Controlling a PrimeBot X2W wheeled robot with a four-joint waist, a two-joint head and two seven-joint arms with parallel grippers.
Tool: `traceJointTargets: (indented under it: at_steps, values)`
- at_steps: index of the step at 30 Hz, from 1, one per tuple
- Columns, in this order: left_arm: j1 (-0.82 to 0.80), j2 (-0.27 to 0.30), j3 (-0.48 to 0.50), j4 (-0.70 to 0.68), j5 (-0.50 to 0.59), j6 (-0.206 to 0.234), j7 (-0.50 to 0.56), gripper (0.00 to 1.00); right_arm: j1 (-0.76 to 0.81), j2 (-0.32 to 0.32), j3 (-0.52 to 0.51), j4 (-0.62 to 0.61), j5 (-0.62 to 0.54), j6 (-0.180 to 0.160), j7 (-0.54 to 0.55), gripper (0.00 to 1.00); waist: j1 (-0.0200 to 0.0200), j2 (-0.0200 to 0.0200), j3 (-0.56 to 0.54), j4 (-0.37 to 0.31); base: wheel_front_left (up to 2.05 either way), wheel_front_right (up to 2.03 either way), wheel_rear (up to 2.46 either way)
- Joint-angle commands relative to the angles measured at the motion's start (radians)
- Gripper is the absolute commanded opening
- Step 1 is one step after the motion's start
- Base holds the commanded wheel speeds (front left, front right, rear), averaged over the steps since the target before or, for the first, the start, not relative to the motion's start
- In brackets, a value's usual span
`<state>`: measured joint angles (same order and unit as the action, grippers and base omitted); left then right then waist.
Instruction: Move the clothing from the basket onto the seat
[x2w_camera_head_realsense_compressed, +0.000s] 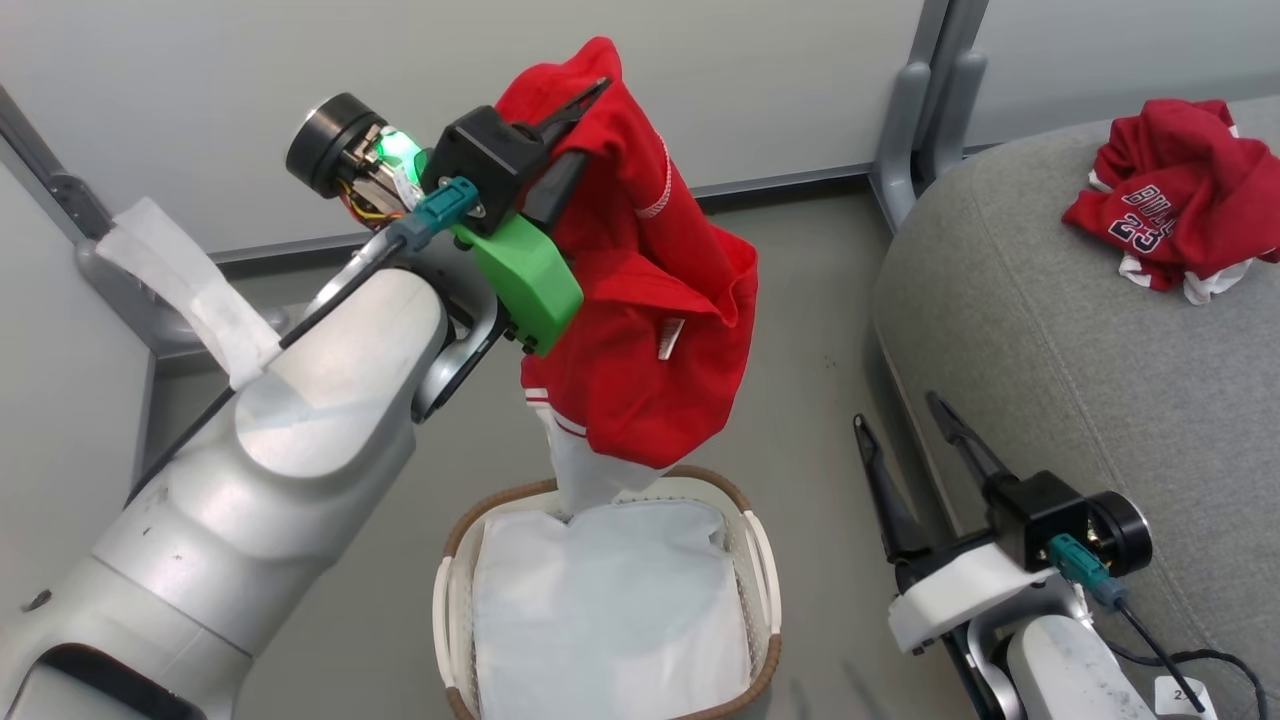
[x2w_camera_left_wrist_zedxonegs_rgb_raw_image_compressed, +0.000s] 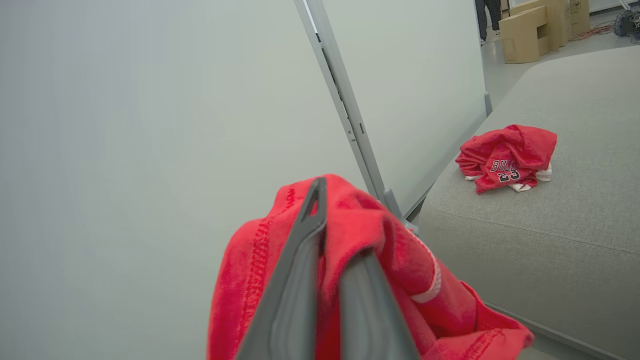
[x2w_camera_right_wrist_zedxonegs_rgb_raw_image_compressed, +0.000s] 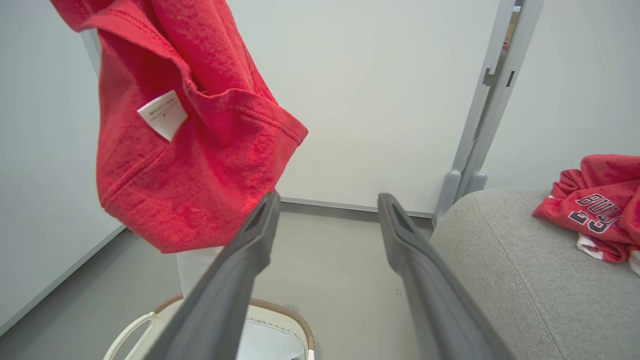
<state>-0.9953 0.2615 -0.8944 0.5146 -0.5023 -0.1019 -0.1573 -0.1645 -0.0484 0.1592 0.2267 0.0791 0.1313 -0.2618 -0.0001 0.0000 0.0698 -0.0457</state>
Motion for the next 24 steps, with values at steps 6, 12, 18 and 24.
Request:
traceJointTargets:
  at_steps: [6, 12, 18, 24]
  values:
    - [-0.033, 0.001, 0.014, -0.029, -0.021, 0.014, 0.009, 0.00, -0.013, -0.003, 0.091, -0.003, 0.056, -0.001, -0.005, 1.00, 0.0001, 0.0000, -0.027, -0.006, 0.00, 0.00, 0.00]
    - [-0.028, 0.003, 0.010, -0.065, -0.024, 0.020, 0.006, 0.00, 0.003, -0.008, 0.194, 0.001, 0.165, -0.001, -0.005, 1.00, 0.0001, 0.0000, -0.042, 0.000, 0.00, 0.00, 0.00]
    - [-0.024, 0.007, 0.005, -0.118, -0.024, 0.027, 0.009, 0.00, -0.007, -0.043, 0.250, 0.016, 0.270, -0.001, -0.005, 1.00, 0.0001, 0.0000, -0.049, 0.008, 0.00, 0.00, 0.00]
    - [-0.038, 0.006, 0.002, -0.160, -0.023, 0.037, 0.020, 0.00, -0.084, -0.091, 0.356, 0.061, 0.415, -0.001, -0.005, 1.00, 0.0001, 0.0000, -0.052, 0.019, 0.00, 0.00, 0.00]
